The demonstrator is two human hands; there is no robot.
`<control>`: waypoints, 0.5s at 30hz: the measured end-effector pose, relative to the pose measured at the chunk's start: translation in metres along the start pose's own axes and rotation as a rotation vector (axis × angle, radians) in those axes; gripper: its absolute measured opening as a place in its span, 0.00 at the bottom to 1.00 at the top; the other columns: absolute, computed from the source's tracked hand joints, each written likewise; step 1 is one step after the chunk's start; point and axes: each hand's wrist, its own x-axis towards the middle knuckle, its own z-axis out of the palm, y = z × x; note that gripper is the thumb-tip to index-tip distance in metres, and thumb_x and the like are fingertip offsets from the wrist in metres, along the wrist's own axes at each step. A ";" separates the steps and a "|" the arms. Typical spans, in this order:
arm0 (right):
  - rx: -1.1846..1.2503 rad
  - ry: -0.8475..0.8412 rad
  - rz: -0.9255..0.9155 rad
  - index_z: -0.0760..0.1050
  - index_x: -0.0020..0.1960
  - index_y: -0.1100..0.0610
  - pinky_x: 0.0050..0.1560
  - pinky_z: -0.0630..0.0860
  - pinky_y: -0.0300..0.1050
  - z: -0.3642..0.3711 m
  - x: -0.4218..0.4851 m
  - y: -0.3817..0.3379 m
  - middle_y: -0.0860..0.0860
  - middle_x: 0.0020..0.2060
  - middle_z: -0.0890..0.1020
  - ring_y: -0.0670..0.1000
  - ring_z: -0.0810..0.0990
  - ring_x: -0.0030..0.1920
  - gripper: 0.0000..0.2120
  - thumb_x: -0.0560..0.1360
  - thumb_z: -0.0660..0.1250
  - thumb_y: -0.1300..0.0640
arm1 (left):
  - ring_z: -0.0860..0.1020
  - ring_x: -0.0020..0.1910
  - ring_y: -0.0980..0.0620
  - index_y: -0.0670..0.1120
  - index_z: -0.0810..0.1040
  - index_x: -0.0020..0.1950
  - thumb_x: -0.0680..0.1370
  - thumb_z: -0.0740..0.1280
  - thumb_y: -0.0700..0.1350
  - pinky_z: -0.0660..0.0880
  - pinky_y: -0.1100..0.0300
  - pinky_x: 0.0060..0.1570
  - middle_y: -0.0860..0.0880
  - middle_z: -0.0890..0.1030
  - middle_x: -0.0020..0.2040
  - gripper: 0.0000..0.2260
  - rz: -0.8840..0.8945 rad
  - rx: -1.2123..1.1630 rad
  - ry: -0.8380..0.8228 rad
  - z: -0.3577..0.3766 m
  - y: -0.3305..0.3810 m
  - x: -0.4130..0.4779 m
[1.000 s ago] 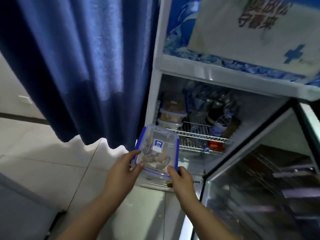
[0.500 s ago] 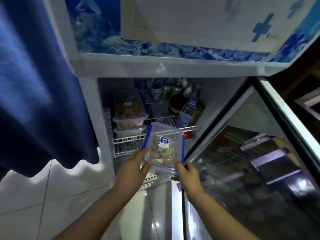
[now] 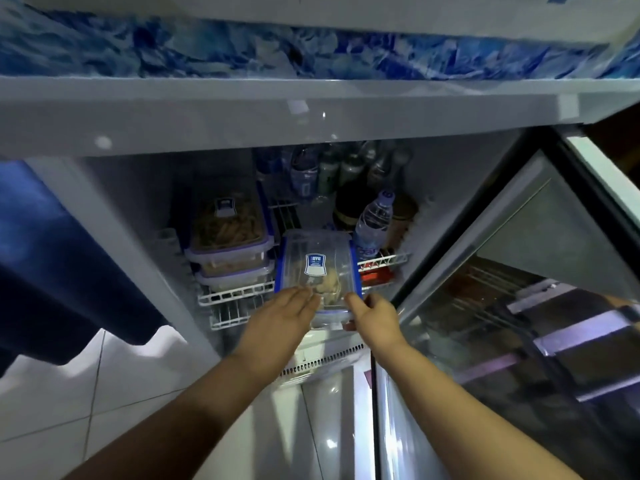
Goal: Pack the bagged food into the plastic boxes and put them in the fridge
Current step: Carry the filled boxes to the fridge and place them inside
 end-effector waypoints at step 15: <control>-0.582 0.054 -0.728 0.73 0.66 0.54 0.59 0.69 0.40 -0.005 0.076 0.001 0.55 0.67 0.70 0.55 0.74 0.62 0.19 0.75 0.64 0.64 | 0.80 0.39 0.43 0.38 0.80 0.53 0.53 0.75 0.32 0.78 0.55 0.38 0.42 0.82 0.44 0.28 -0.104 0.169 0.090 0.034 -0.011 0.086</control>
